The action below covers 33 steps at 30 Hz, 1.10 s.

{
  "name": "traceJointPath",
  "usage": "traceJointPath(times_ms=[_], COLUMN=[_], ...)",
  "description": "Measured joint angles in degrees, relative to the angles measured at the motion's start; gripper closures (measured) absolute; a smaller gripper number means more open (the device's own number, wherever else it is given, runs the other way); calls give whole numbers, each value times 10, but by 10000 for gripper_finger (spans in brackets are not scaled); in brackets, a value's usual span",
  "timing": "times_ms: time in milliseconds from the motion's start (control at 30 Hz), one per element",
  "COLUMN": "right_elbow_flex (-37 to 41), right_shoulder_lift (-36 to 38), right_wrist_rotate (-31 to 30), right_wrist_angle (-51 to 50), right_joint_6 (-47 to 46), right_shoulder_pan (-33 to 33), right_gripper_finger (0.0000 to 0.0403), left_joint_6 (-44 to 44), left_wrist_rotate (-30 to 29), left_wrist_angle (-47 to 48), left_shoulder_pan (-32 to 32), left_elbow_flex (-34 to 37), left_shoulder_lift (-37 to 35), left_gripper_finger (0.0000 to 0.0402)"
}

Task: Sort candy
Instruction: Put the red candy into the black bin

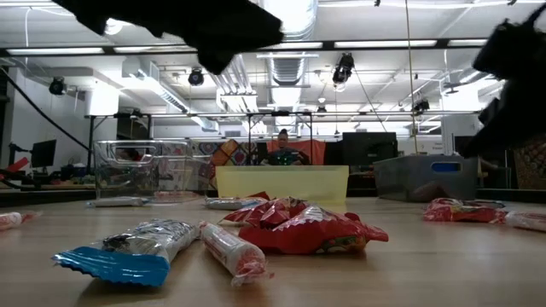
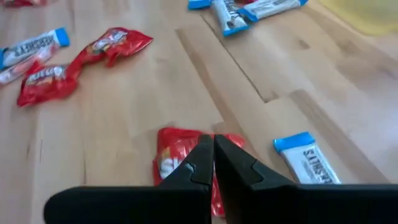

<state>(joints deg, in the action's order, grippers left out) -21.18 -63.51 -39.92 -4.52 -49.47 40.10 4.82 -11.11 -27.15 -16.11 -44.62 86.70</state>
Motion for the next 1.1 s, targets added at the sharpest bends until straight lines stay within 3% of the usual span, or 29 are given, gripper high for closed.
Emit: traceJointPath(times_ms=[100, 267, 433, 567, 667, 800, 1100], right_elbow_flex=[28, 45, 41, 21, 5, -15, -26], right_shoulder_lift=[-1, 2, 5, 6, 6, 6, 7], right_wrist_rotate=[-4, 2, 64, 134, 150, 163, 204], right_wrist_angle=[26, 26, 20, 20, 18, 17, -58], right_joint_6=[-12, -131, -260, -308, -326, -355, -492], right_shoulder_pan=[12, 19, 19, 19, 19, 19, 19], right_gripper_finger=[394, 394, 394, 394, 394, 391, 317], left_joint_6=[-27, -57, -83, -91, -100, -107, -116], left_wrist_rotate=[1, 1, 1, 1, 30, 42, 43], left_wrist_angle=[-49, -64, -63, -60, -57, -33, -12], left_shoulder_pan=[0, 5, 16, 29, 36, 39, 48], left_elbow_flex=[-25, -95, -157, -201, -238, -286, -349], left_shoulder_lift=[72, 171, 248, 302, 342, 385, 448], left_gripper_finger=[327, 327, 329, 361, 394, 397, 401])
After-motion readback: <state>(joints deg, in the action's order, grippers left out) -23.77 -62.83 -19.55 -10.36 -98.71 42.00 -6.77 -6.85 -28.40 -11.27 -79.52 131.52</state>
